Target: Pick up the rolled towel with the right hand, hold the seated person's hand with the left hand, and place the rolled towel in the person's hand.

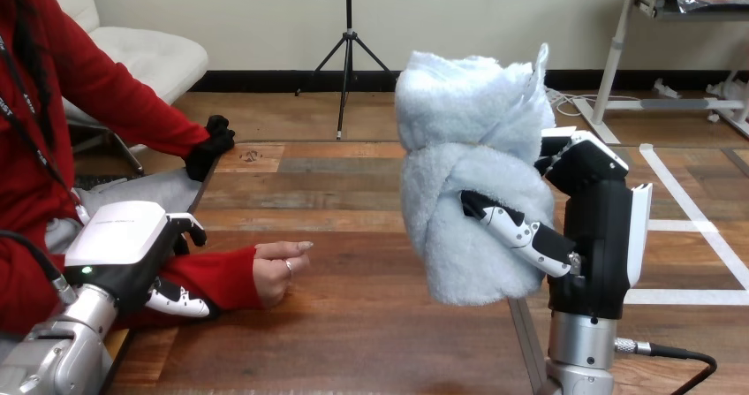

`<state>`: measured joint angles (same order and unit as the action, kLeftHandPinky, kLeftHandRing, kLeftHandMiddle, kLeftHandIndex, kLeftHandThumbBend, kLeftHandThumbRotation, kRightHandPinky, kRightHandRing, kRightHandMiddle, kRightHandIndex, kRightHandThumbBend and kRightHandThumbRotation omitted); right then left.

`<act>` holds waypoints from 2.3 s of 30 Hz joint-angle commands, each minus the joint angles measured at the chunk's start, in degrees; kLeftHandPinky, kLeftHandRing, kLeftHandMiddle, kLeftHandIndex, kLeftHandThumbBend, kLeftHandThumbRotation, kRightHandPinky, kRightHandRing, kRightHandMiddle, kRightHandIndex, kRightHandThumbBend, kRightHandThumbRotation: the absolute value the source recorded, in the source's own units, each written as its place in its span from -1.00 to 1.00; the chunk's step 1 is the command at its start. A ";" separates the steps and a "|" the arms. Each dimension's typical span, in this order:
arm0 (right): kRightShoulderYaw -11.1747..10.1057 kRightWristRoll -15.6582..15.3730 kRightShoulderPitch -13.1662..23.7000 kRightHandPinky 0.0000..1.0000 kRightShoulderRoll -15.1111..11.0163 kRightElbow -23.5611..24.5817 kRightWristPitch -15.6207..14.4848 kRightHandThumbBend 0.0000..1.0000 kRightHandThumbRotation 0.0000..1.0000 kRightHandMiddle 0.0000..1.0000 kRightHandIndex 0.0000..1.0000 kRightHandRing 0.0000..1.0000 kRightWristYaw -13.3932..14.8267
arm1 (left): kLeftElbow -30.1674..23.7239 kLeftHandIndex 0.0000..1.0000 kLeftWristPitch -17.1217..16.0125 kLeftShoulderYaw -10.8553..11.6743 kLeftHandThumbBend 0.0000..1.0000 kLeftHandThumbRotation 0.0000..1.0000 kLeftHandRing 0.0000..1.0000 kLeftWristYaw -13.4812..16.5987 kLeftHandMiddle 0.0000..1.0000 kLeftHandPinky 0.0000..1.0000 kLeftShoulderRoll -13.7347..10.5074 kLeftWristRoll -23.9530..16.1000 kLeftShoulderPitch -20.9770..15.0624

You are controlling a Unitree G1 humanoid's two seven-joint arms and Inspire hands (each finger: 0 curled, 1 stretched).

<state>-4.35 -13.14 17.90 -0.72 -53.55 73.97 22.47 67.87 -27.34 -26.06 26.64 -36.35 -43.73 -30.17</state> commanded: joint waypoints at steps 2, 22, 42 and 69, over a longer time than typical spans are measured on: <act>-0.52 1.71 1.66 -0.50 1.15 4.40 0.97 0.48 -1.00 -0.15 -0.11 -0.38 -0.89 | -0.09 0.23 0.30 -1.43 0.85 -0.50 0.06 -0.35 0.14 0.03 1.03 -0.72 -1.36; -0.81 4.80 1.49 -0.51 1.82 5.54 0.43 0.45 -1.00 -0.15 -0.11 -0.38 -4.25 | -0.70 0.04 -0.22 -1.25 0.77 -0.62 -0.09 -1.89 -0.02 -0.10 1.51 0.09 -1.19; -1.23 4.98 0.87 -0.52 2.41 7.29 0.11 0.44 -1.00 -0.16 -0.11 -0.38 -5.43 | -1.12 -0.04 -0.98 -1.37 0.69 -0.71 -0.17 -4.09 -0.08 -0.20 1.53 0.32 -0.86; -1.39 6.89 0.15 -0.52 3.14 8.49 -1.59 0.45 -1.00 -0.16 -0.12 -0.40 -8.52 | -2.99 -0.18 -2.80 -1.29 0.68 -0.94 -0.28 -6.18 -0.19 -0.30 2.32 1.84 0.36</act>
<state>-5.19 -6.54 15.98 2.23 -48.22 72.06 14.15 65.71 -29.62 -25.97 21.48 -35.85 -41.30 -30.41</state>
